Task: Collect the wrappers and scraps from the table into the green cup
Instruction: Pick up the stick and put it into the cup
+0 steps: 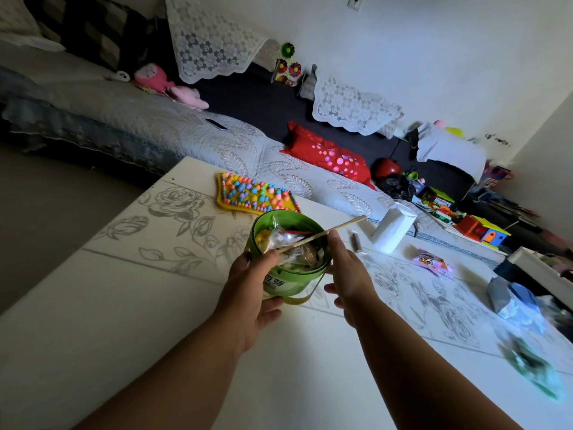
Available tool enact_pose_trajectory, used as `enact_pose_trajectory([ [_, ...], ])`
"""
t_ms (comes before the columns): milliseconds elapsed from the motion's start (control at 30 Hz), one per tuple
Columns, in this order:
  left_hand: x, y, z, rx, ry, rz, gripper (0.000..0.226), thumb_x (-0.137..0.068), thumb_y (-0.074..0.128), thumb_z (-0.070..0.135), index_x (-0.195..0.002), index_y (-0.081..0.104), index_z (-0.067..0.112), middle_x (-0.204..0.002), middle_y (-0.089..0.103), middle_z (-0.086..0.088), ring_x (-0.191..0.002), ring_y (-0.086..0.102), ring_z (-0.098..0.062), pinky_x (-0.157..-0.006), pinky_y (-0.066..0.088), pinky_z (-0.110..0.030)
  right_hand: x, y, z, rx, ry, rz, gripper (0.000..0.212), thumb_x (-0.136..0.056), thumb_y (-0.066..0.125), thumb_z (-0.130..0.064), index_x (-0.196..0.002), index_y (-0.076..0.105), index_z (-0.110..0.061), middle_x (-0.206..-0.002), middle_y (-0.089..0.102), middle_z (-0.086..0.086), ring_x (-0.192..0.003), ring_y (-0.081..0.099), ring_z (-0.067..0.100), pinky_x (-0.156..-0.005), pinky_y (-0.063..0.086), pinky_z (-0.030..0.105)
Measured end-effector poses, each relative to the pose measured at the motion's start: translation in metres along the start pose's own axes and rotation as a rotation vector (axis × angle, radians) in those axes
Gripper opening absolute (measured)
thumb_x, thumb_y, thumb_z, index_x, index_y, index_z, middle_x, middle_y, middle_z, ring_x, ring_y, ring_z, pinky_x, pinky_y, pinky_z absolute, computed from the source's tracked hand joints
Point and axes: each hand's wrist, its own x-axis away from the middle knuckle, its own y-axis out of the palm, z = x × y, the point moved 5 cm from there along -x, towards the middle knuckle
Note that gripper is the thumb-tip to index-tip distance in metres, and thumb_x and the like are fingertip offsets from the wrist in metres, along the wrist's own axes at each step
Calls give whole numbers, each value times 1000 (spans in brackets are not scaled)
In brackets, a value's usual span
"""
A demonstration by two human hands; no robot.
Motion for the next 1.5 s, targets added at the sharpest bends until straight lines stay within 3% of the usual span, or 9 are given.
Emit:
enact_pose_trajectory([
  [233, 2, -3, 3, -33, 10, -9, 41, -90, 65, 44, -128, 53, 36, -105, 59, 8, -91, 68, -35, -67, 48, -32, 7, 0, 4, -150, 105, -82, 68, -82, 32, -75, -128, 50, -29, -120, 64, 5, -76, 73, 24, -69, 50, 31],
  [400, 1, -17, 6, -146, -52, 16, 31, -86, 65, 47, -113, 59, 33, -116, 61, -8, -83, 61, -32, -66, 48, -32, 12, -5, 7, -225, 84, -27, 46, -85, 42, -68, -106, 56, -30, -111, 62, 2, -91, 66, 27, -89, 48, 43],
  [500, 2, -26, 7, -199, -129, 23, 32, -84, 64, 52, -105, 62, 27, -106, 60, -11, -77, 59, -30, -66, 48, -33, 21, -6, 18, -276, 79, -5, 28, -84, 50, -62, -91, 54, -35, -101, 58, -6, -97, 62, 28, -87, 47, 43],
  [633, 5, -32, 9, -289, -190, 34, 33, -87, 57, 55, -95, 60, 24, -84, 60, -11, -63, 54, -27, -66, 45, -32, 38, -7, 39, -327, 59, -17, 44, -83, 58, -54, -117, 52, -26, -106, 60, -15, -100, 62, 25, -84, 44, 41],
  [900, 8, -35, 21, -549, -120, 57, 38, -91, 50, 58, -91, 60, 21, -87, 66, -7, -66, 65, -26, -67, 42, -29, 66, -6, 74, -431, 106, -97, 81, -75, 67, -46, -144, 30, -24, -121, 61, 1, -107, 62, 24, -92, 44, 37],
  [1033, 6, -37, 26, -625, -91, 73, 40, -91, 49, 61, -89, 58, 22, -93, 67, -7, -70, 67, -26, -67, 42, -29, 72, -6, 79, -457, 103, -130, 85, -69, 66, -47, -143, 31, -25, -109, 64, -8, -105, 62, 22, -93, 41, 36],
  [1267, 1, -39, 28, -666, -31, 123, 41, -91, 47, 64, -86, 57, 25, -95, 65, 0, -75, 65, -25, -82, 42, -37, 76, -6, 84, -398, 100, -172, 93, -63, 73, -53, -143, 33, -29, -133, 53, 0, -108, 61, 19, -79, 48, 28],
  [1433, -2, -47, 30, -718, -13, 161, 40, -89, 47, 63, -91, 63, 27, -103, 68, -2, -95, 68, -27, -78, 44, -36, 77, -8, 85, -227, 29, -140, 100, -46, 69, -68, -137, 40, -38, -138, 49, -5, -121, 55, 17, -104, 44, 41],
  [1500, -4, -49, 29, -721, -13, 162, 40, -89, 48, 63, -92, 64, 27, -103, 69, -3, -94, 69, -26, -76, 44, -35, 77, -8, 84, -208, 10, -135, 82, -46, 70, -68, -122, 49, -49, -134, 51, -7, -122, 54, 16, -106, 42, 44],
])
